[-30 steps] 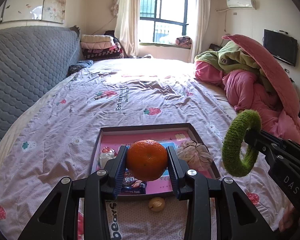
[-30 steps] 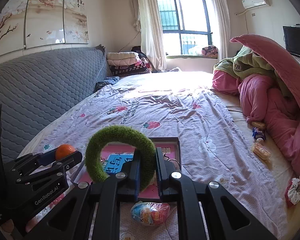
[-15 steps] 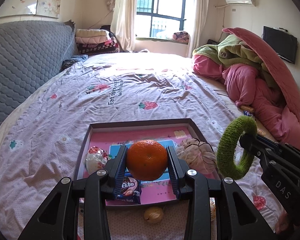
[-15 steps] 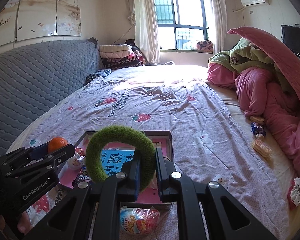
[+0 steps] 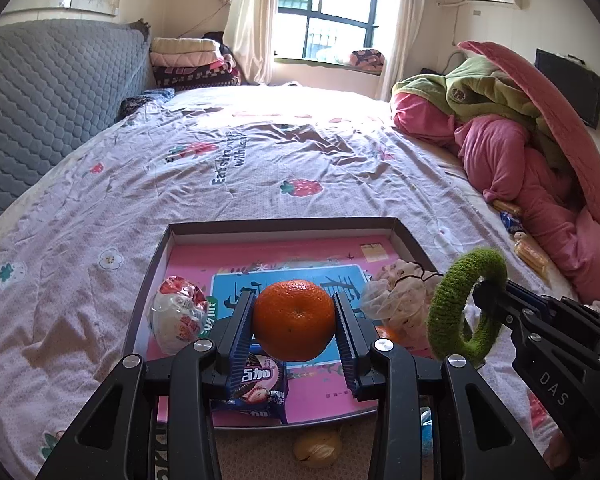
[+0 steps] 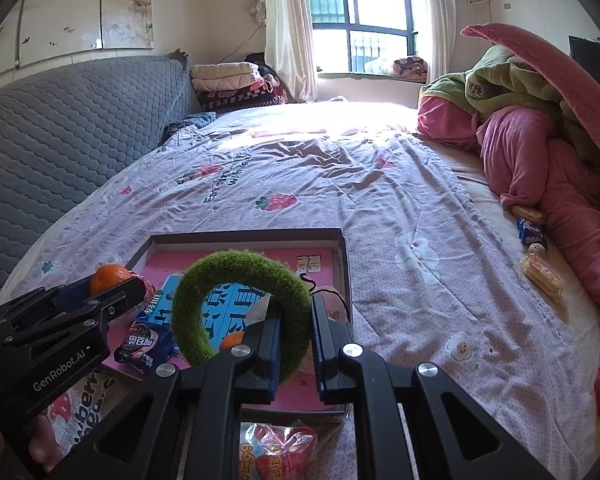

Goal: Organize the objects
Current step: 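Carry the green ring with the right tool while the left tool carries the orange over the tray, then open the right tool to drop the ring while the left tool releases the orange into the tray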

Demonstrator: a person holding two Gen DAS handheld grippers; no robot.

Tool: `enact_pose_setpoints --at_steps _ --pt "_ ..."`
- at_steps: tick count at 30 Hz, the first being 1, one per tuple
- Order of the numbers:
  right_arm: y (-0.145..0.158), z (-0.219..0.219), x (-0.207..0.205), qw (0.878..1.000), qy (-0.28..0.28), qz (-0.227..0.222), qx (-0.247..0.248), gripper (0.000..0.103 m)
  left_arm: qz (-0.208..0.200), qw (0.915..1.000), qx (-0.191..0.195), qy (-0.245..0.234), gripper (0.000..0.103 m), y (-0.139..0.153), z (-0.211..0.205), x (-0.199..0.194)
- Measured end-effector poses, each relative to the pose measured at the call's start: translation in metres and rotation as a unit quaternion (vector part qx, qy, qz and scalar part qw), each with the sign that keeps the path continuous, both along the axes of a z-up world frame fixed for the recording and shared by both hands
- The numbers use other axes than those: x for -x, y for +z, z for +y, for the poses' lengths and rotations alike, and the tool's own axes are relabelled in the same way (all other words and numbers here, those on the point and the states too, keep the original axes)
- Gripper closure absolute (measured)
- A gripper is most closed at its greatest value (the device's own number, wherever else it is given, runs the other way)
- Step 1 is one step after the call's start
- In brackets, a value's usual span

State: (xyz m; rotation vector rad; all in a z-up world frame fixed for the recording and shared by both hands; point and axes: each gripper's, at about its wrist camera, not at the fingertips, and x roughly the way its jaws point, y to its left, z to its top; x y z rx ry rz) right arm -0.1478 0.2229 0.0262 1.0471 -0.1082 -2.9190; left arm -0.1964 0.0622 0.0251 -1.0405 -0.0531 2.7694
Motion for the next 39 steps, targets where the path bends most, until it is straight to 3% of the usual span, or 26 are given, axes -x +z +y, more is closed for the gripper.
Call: enact_pose_setpoints --at_steps 20,39 --pt "-0.031 0.006 0.016 1.0 -0.004 -0.023 -0.017 0.089 -0.026 0.9997 0.0 -0.004 0.063 -0.03 0.011 0.022" --pt "-0.059 0.001 0.015 0.998 0.004 -0.049 -0.041 0.089 -0.052 0.9978 0.027 -0.031 0.063 -0.061 0.036 0.024"
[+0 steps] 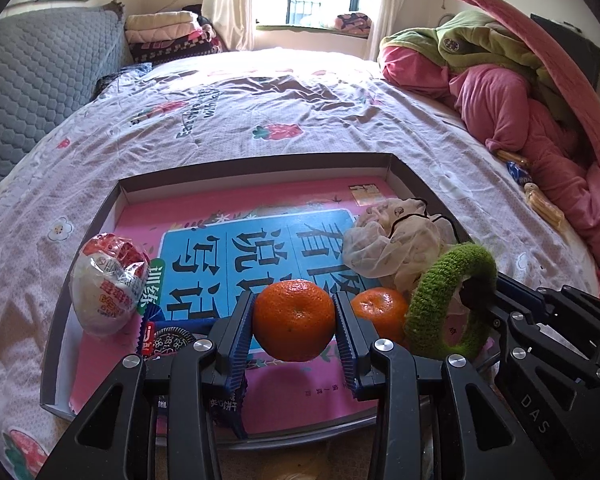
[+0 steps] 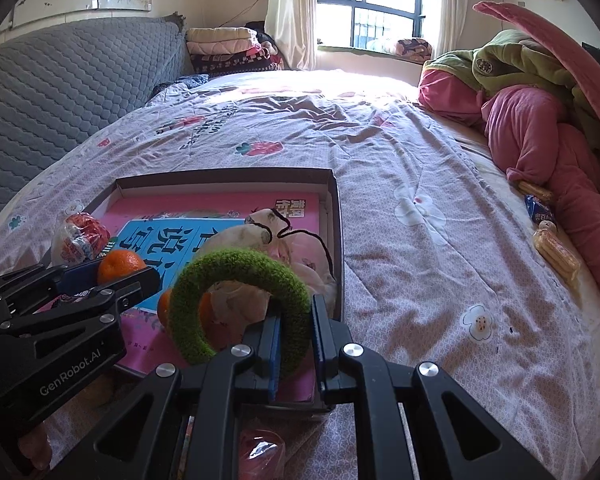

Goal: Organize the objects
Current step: 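Open the right tool to drop the ring while the left tool releases the orange into the tray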

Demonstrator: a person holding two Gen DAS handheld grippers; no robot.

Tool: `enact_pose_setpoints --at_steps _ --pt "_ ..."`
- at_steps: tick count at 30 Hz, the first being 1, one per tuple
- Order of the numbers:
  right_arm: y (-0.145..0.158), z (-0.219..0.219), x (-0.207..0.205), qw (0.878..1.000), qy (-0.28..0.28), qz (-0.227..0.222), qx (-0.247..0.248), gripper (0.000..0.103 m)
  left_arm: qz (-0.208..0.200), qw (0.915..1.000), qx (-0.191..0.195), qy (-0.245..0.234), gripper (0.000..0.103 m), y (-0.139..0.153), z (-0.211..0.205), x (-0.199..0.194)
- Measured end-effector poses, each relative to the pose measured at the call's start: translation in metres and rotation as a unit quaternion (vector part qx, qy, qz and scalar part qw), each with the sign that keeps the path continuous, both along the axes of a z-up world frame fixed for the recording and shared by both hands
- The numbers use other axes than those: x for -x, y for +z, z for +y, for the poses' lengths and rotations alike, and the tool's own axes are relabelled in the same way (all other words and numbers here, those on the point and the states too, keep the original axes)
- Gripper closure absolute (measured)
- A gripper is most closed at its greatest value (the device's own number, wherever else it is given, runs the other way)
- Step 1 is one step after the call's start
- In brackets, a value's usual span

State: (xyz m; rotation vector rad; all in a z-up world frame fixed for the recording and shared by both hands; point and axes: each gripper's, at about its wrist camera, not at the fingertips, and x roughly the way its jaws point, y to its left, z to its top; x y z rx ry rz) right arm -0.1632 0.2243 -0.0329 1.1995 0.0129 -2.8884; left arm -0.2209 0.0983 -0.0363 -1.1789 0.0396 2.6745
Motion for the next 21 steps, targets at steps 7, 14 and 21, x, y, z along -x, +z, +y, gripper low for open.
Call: enact_pose_setpoints --at_steps 7,14,21 --pt "0.0 0.003 -0.004 1.0 -0.004 -0.005 0.006 0.088 -0.008 0.9999 0.009 -0.003 0.063 -0.007 0.004 -0.003" --pt "0.003 0.004 -0.009 1.0 -0.004 -0.006 0.013 0.079 -0.012 0.9999 0.009 -0.001 0.063 -0.007 0.004 -0.007" --pt "0.011 0.003 -0.013 1.0 -0.005 0.0 0.01 0.073 -0.016 0.9999 0.005 0.001 0.057 -0.005 0.0 -0.014"
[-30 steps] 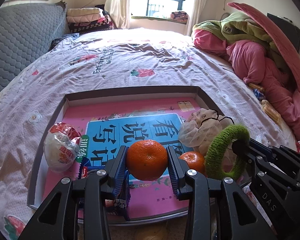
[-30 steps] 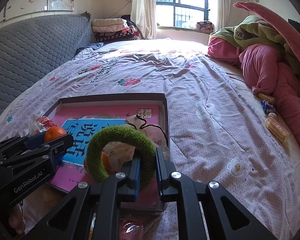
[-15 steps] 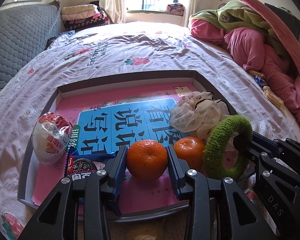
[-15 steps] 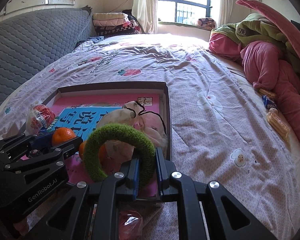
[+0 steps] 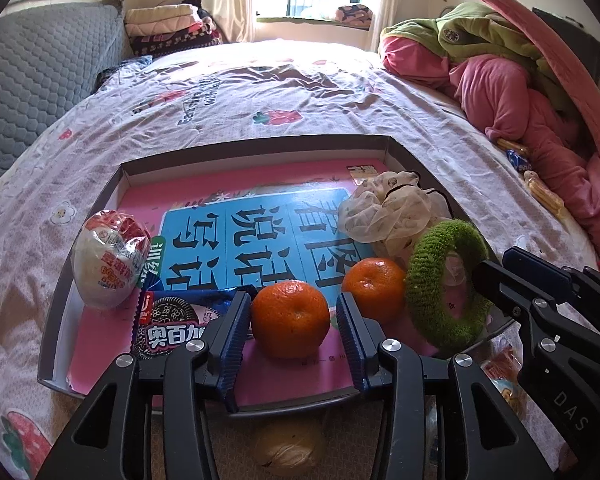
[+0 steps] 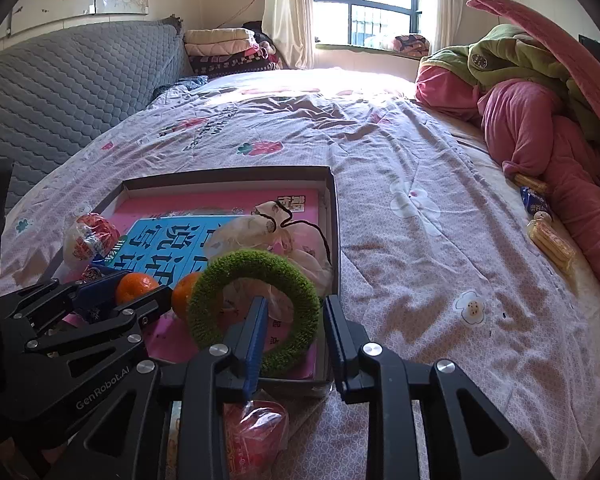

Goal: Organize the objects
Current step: 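Open the right tool to drop the ring while the left tool releases the orange into the tray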

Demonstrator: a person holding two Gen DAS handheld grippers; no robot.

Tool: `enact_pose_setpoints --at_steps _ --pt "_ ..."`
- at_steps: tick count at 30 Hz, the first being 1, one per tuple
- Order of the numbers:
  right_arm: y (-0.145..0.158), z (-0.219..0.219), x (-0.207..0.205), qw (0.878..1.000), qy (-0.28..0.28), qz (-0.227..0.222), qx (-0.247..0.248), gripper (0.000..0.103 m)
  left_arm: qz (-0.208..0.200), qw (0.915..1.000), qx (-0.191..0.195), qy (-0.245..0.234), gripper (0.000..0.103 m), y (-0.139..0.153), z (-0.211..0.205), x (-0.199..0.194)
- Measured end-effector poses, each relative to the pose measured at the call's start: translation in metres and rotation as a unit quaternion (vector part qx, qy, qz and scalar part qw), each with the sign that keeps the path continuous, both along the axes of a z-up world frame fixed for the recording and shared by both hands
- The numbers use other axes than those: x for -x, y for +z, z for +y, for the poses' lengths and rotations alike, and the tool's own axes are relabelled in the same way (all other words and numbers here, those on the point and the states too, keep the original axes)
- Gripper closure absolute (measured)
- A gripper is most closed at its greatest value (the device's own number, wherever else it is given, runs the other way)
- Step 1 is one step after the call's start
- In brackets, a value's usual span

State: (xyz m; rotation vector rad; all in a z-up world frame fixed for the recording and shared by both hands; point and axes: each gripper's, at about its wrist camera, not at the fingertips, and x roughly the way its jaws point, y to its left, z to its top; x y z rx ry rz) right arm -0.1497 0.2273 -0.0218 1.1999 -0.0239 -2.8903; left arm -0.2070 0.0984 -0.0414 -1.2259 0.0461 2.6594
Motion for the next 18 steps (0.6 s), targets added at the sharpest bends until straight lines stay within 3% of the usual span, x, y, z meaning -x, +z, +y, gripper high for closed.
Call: enact_pose_setpoints --at_steps 10,18 --pt "0.014 0.001 -0.009 1.0 -0.004 0.011 0.008 0.071 0.008 0.9999 -0.004 0.006 0.055 0.013 -0.005 -0.012" --pt "0.027 -0.003 -0.019 1.0 0.004 0.021 0.014 0.052 0.025 0.9996 -0.01 0.01 0.051 0.033 -0.011 -0.026"
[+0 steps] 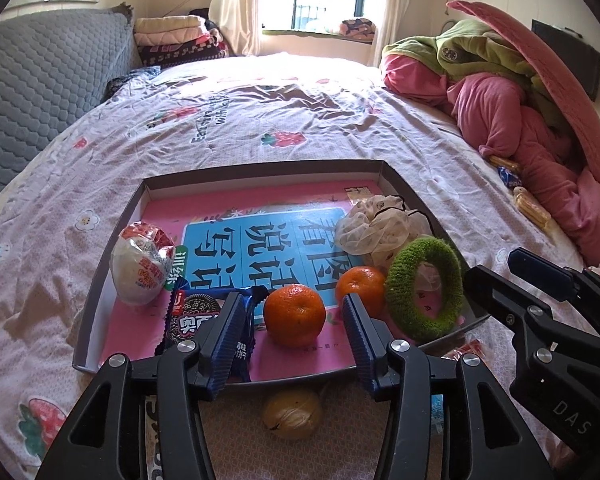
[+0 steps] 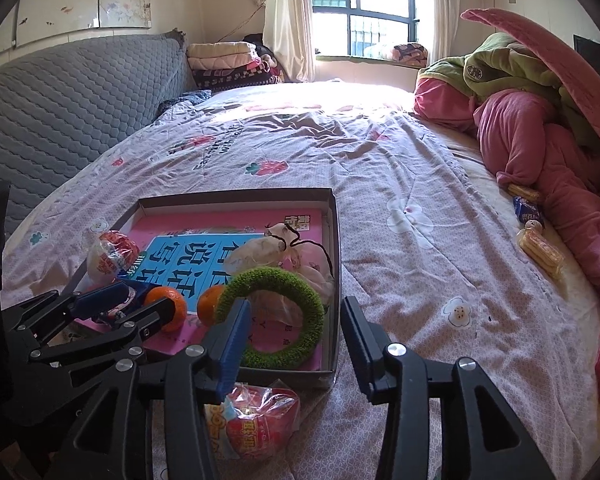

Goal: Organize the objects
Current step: 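Open the right tool to drop the ring while the left tool releases the orange into the tray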

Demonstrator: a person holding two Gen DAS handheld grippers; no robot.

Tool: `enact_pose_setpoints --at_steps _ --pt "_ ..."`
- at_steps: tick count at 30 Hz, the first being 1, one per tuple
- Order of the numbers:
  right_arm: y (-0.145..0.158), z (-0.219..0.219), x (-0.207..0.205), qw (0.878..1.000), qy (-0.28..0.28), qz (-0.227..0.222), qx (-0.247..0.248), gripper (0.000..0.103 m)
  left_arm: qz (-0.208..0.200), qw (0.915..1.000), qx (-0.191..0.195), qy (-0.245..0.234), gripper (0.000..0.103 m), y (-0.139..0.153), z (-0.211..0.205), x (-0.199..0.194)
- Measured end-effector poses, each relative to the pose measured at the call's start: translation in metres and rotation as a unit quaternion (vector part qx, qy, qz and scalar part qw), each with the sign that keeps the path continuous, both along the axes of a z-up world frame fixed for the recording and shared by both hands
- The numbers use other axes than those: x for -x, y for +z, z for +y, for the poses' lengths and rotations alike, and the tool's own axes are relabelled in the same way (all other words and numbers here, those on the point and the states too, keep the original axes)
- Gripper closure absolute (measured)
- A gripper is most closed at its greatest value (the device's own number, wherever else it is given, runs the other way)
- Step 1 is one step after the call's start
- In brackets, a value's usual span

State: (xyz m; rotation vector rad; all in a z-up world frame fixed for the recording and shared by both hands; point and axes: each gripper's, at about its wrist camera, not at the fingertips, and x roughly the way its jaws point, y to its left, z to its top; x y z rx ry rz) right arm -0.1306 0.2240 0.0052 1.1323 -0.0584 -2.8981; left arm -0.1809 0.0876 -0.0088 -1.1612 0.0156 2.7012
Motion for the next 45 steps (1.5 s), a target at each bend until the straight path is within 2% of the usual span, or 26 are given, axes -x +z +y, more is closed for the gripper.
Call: enact_pose_setpoints --at_steps 3,6,15,23,45 --pt "0.005 -0.002 -0.005 1.0 0.005 0.004 0.0 0.047 0.006 1.0 -0.001 0.001 0.05 0.008 -0.002 -0.005" --pt "0.01 -0.005 -0.01 1.0 0.011 0.01 -0.001 0.041 0.011 0.9999 -0.003 0.006 0.043 0.015 -0.006 -0.011" --pt "0.018 -0.008 -0.027 1.0 0.026 0.015 0.002 0.028 0.022 0.9997 -0.002 0.01 0.043 0.03 -0.016 -0.032" --pt "0.019 -0.007 -0.045 0.999 0.032 0.017 0.004 0.026 0.019 0.9997 0.005 0.014 0.043 0.029 -0.026 -0.051" --pt "-0.01 -0.009 -0.079 0.999 0.046 -0.014 0.007 0.025 -0.006 0.9995 0.031 0.001 0.043 0.004 -0.024 -0.085"
